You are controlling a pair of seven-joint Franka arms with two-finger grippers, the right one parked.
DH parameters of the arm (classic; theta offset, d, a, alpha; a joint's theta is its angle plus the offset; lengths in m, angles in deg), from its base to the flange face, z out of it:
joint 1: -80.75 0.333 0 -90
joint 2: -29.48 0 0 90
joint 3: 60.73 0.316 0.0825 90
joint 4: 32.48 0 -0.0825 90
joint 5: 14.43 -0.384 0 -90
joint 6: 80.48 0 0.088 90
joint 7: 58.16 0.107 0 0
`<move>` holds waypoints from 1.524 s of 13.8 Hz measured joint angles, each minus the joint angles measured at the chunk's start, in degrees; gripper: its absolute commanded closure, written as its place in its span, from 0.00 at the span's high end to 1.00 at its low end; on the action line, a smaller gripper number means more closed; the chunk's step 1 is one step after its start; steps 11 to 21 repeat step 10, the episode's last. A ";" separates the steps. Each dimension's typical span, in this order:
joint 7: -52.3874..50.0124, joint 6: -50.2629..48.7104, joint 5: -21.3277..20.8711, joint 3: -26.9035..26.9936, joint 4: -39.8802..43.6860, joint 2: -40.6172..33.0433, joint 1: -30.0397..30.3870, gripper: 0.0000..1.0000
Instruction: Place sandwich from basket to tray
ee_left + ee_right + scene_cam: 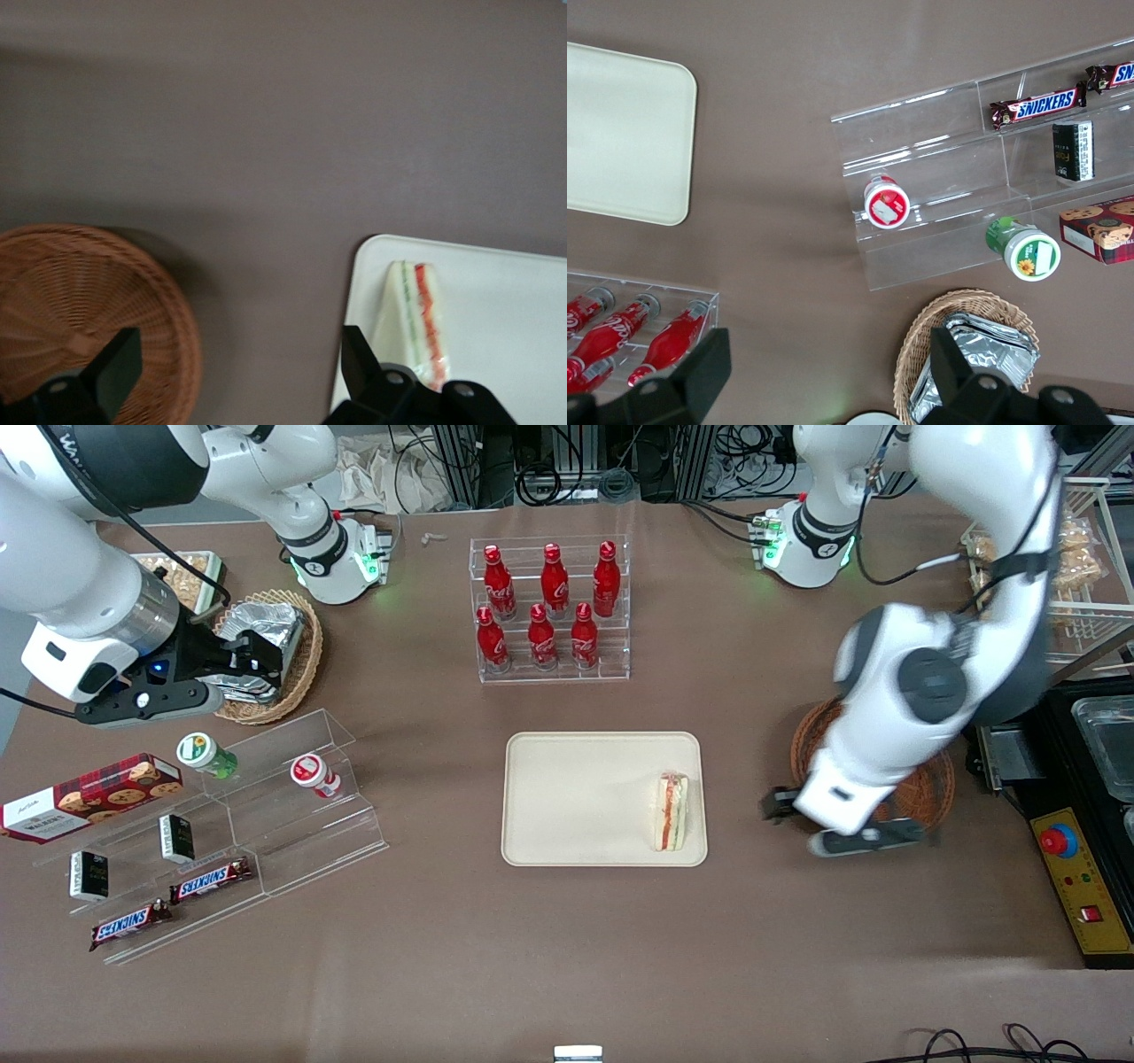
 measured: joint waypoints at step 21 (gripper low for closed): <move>31.33 -13.78 3.67 11.63 -2.06 -11.93 0.33 1.00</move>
